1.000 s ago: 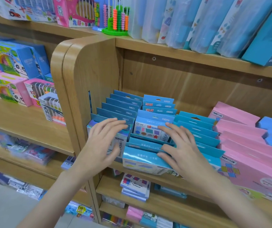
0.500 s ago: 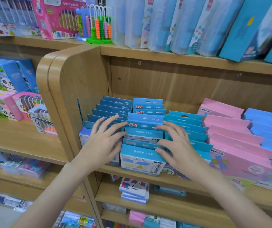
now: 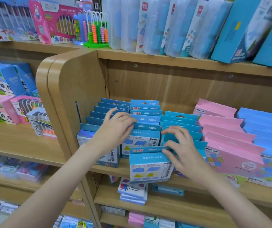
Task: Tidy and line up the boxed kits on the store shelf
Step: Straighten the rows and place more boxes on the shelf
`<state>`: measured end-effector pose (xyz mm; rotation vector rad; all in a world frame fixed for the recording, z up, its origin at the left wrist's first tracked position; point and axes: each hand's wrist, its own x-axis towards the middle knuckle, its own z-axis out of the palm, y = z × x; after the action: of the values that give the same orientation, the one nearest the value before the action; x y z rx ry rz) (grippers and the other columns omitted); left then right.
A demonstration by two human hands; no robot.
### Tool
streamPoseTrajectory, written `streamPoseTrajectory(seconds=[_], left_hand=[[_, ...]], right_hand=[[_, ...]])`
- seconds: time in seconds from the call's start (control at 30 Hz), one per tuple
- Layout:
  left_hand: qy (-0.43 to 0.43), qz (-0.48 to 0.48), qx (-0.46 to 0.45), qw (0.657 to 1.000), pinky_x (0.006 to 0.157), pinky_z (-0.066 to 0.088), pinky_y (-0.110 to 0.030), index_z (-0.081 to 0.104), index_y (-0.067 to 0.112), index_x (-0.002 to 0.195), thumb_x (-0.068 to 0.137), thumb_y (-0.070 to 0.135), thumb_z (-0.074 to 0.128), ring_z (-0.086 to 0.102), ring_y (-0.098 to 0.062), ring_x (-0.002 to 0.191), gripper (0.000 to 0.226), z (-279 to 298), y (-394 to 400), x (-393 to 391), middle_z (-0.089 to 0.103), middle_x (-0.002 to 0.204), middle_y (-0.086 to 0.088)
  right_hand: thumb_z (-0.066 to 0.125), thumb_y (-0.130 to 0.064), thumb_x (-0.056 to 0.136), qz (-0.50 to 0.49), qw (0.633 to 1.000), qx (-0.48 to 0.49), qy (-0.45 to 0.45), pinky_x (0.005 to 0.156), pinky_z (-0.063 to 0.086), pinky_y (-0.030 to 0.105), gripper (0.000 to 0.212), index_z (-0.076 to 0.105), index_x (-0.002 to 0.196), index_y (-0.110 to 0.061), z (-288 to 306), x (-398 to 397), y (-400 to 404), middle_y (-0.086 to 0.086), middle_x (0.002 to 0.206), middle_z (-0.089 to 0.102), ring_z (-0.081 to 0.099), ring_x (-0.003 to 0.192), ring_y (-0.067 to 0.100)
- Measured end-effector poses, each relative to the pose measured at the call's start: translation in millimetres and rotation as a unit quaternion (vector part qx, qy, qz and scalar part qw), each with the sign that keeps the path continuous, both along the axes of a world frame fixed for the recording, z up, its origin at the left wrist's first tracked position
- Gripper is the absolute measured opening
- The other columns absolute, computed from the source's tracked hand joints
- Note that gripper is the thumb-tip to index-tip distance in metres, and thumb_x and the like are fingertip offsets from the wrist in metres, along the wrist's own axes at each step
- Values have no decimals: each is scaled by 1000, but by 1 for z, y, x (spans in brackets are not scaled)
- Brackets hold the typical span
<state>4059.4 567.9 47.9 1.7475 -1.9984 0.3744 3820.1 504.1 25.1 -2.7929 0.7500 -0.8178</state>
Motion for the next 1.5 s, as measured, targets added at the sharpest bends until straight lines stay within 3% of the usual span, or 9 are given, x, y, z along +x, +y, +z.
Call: streamPoseTrajectory(seconds=[0.23, 0.4, 0.53, 0.67, 0.73, 0.87, 1.0, 1.23, 1.5], left_hand=[[145, -12, 58, 988, 109, 7, -28, 62, 23, 113, 83, 60, 13, 50, -6, 114, 68, 3, 1, 11, 62, 114, 11], [60, -31, 49, 997, 112, 7, -36, 64, 25, 108, 75, 81, 23, 46, -5, 118, 77, -4, 7, 14, 57, 124, 10], [-30, -18, 14, 999, 109, 18, -45, 66, 21, 94, 82, 75, 25, 54, -16, 114, 69, -21, 11, 15, 59, 123, 0], [-22, -16, -3, 1000, 106, 17, -44, 62, 21, 90, 84, 72, 28, 52, -17, 114, 61, -27, 11, 14, 59, 123, -1], [-14, -18, -14, 1000, 106, 17, -43, 62, 22, 91, 84, 71, 29, 48, -14, 113, 60, -28, 10, 13, 59, 120, 0], [17, -31, -39, 999, 108, 14, -37, 63, 22, 94, 84, 70, 34, 44, -9, 110, 56, -30, 12, 12, 57, 114, 4], [37, -41, -54, 997, 108, 13, -33, 55, 29, 98, 83, 69, 38, 44, -7, 111, 46, -32, 13, 11, 51, 115, 10], [56, -59, -45, 996, 110, 15, -39, 55, 28, 98, 82, 67, 44, 42, -10, 119, 44, -34, 10, 15, 51, 118, 10], [44, -49, -33, 997, 112, 13, -40, 55, 28, 103, 82, 65, 46, 37, -12, 126, 44, -32, 10, 15, 51, 123, 9]], right_hand=[[51, -25, 87, -34, 999, -6, -10, 107, 23, 43, 24, 66, 79, -8, 8, 31, -6, 3, 124, 50, 24, 124, 14], [56, -25, 85, -32, 998, -54, 3, 102, 30, 49, 20, 66, 75, -9, 4, 49, -18, 6, 120, 54, 31, 120, 21], [61, -33, 84, -50, 988, -127, 69, 103, 23, 46, 19, 65, 76, -16, 2, 44, -22, 6, 118, 56, 33, 117, 23], [40, -53, 83, -26, 999, 9, -23, 99, 22, 34, 40, 62, 88, -19, 29, 42, -33, -2, 113, 52, 36, 113, 15], [43, -45, 88, -47, 998, 4, -37, 98, 22, 30, 33, 60, 97, -18, 42, 48, -47, -3, 106, 52, 44, 109, 19], [50, -34, 92, -99, 989, 3, 114, 100, 22, 33, 32, 54, 119, -18, 49, 67, -67, -2, 116, 55, 43, 113, 19], [50, -26, 92, -96, 986, 3, 134, 88, 25, 32, 19, 61, 104, -16, 40, 78, -74, 0, 102, 63, 47, 104, 23], [51, -18, 93, -37, 994, 104, -17, 62, 28, 31, 9, 53, 85, -14, 53, 76, -82, -4, 62, 48, 44, 61, 15], [55, -14, 90, -16, 989, 53, -135, 54, 33, 9, 9, 54, 81, -18, 106, 70, -82, -16, 63, 50, 49, 62, -7]])
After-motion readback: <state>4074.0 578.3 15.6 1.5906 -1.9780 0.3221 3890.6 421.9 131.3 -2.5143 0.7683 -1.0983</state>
